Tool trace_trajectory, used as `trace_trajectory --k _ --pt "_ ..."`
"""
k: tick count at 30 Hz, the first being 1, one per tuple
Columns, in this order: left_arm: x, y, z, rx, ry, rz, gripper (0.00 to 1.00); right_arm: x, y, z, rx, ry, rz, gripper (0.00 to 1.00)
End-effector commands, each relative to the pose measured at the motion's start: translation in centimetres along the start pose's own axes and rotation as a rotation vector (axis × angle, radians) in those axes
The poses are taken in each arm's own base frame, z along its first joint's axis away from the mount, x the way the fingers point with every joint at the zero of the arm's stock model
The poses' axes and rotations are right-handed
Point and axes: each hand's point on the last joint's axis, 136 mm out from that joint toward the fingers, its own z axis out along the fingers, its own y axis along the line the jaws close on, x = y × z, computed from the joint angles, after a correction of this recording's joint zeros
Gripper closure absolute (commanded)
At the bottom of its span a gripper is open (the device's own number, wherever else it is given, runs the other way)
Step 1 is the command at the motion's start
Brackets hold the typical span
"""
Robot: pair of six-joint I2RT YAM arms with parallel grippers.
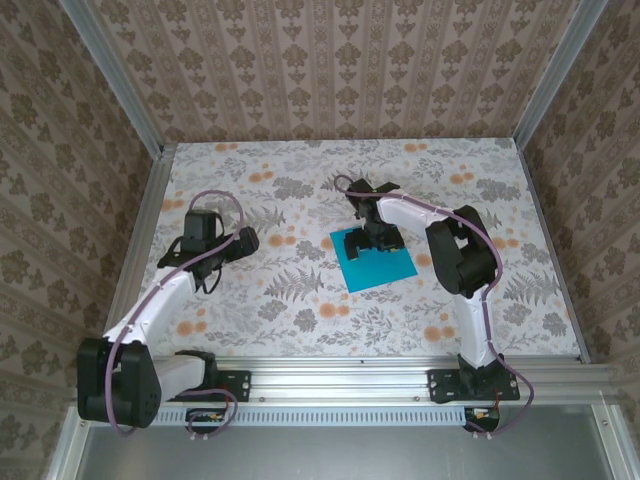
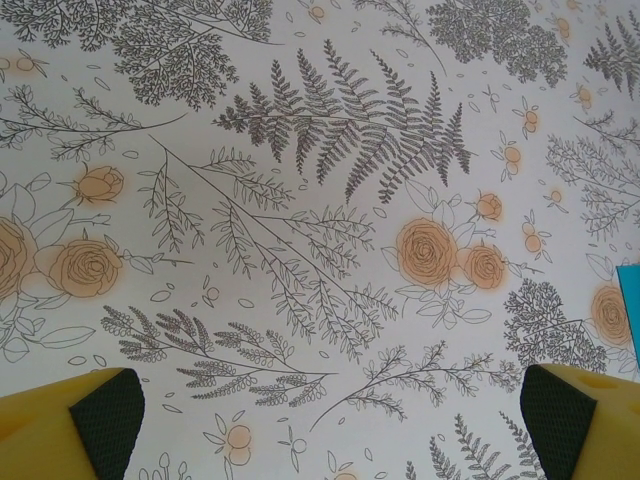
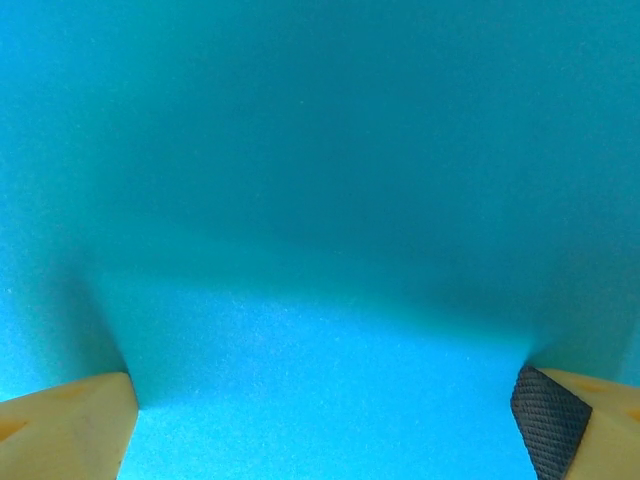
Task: Fold a paper plane with a square sheet of paper (pick it up from the middle)
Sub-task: Fold the square sheet of paper in half at the center of the table, then hold the square sheet of paper at the center of the table.
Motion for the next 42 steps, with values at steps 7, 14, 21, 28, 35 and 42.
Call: trace_trajectory --k 7,14,21,28,35,42 --pt "-0.9 -0.5 -0.1 -0.002 -0.02 0.002 0.0 1.8 -0.4 2.7 0.034 0.097 -0.008 0.13" --pt "-0.8 -0.5 -0.1 -0.005 -0.015 0.005 0.0 1.8 -0.4 2.9 0.009 0.1 0.014 0.25" --pt "-0.7 -0.5 -0.1 -0.005 -0.01 0.004 0.0 0.8 0.2 0.8 -0.03 0.036 0.026 0.39" --pt "0.5 -1.5 0.5 0.043 0.029 -0.03 0.0 0.0 6.2 -4.7 -0.415 -0.052 0.045 0.64" --pt "3.3 -5.3 1.9 0.23 0.125 -0.149 0.05 -0.8 11.7 -11.6 -0.837 -0.129 0.065 0.7" --pt "5.3 -9.7 2.8 0.381 0.173 -0.195 0.18 -0.5 11.5 -8.5 -0.823 -0.086 0.115 0.7"
